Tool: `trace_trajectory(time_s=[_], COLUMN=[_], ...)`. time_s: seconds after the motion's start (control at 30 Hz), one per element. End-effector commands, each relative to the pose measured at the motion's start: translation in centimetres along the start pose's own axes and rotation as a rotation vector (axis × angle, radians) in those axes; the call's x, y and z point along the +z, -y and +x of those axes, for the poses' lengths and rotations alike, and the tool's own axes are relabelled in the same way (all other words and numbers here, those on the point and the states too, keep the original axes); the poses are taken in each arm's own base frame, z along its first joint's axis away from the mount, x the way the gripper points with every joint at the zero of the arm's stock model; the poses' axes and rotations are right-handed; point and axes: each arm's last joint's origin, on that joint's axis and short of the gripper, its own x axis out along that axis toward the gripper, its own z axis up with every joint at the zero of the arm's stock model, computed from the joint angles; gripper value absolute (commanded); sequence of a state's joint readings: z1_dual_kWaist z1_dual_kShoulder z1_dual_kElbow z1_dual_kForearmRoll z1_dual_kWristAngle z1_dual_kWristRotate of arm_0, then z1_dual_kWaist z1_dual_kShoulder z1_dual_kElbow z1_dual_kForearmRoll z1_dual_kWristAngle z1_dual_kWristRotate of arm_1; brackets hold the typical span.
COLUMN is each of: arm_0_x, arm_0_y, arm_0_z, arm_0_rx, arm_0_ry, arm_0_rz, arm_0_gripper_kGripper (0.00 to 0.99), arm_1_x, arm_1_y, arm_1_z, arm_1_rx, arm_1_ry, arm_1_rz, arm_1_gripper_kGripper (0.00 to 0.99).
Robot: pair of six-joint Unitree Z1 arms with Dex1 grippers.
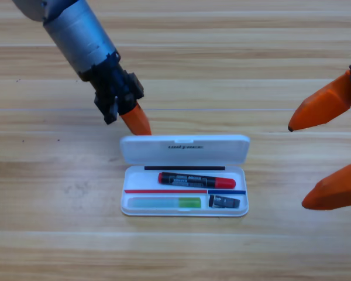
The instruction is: Clean up eraser and pencils
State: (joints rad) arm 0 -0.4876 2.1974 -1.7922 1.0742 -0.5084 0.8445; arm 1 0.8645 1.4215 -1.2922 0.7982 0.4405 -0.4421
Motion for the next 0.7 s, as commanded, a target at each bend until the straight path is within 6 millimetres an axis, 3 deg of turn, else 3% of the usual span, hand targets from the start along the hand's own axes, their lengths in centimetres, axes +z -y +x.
trace_trajectory(time_s=[0.03,0.7], arm_0_x=[-0.2,-0.7], arm_0_y=[2.4,5.5], arm_0_z=[1.7,4.6], arm_0_rx=[-0.006,0.034], arm_0_ry=[0.007,0.053], arm_0_rz=[0.043,0.117], arm_0_gripper_kGripper=[0.0,0.0], arm_1_x=[-0.6,-0.4], arm_1_y=[1.2,1.6], arm_1_z=[1.2,1.8], arm_1_rx=[0.006,0.01], arm_1_ry=[-0.031,-0.042], arm_1_rz=[0.045,0.051], arm_1_gripper_kGripper=[0.986,0.986])
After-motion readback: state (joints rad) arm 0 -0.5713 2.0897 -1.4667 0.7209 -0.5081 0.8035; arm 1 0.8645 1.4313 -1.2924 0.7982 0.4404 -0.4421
